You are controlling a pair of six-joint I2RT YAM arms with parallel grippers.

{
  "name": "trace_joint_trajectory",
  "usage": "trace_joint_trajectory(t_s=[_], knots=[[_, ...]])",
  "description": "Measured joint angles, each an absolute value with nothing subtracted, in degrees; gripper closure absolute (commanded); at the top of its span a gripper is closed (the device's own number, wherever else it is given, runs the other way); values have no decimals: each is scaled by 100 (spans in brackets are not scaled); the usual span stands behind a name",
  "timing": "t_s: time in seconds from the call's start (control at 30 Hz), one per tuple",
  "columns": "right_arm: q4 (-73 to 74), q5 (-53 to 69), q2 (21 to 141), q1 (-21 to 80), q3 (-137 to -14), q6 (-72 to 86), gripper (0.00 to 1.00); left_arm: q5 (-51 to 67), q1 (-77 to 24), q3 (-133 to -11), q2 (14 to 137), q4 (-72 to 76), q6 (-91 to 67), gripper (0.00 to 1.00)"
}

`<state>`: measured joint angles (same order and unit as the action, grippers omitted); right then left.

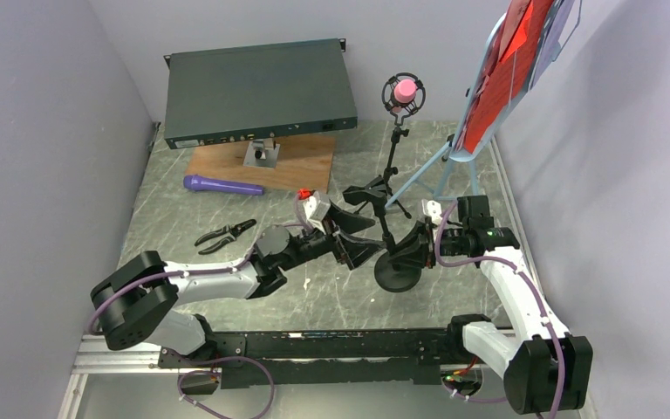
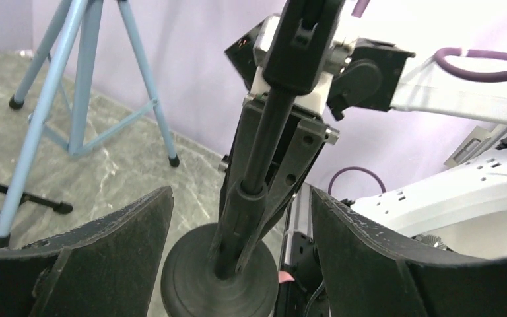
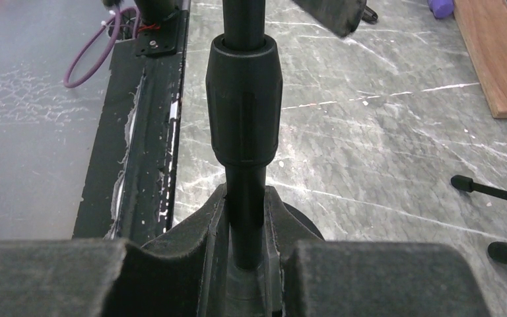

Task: Pack up the instrument practice props
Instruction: Adjust the microphone stand.

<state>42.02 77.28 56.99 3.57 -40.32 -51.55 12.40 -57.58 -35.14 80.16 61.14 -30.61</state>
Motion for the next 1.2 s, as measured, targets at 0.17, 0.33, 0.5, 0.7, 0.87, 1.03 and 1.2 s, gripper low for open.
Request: trace_joint_trajectory(t_s=[0.17,0.33,0.5,0.7,0.87,1.03,1.2], knots=[[4305,7806,5699,357,-4032,-5310,100,1282,-5758,-3358,8027,6879,-2884,22],[4313,7811,5699,357,-4032,-5317,100,1201,-5756,-3297,8027,7352,-2593,28],[4307,7808,5699,357,-4032,-5304,100,1186,-5756,-3562,8073,7376,-2414,34],[4305,7808,5699,357,-4032,-5293,100,1079,-5756,-3734,8298,7741,-2294,42],[4305,7808,5699,357,-4032,-5293,100,1041,-5756,-3876,8447,7806,-2252,50],[4296,7806,5699,357,-4032,-5266,100,1142,-5756,-4058,8503,7832,-2228,75],[4237,7800,5699,353,-4032,-5231,100,1358,-5767,-4091,8517,7881,-2322,100]])
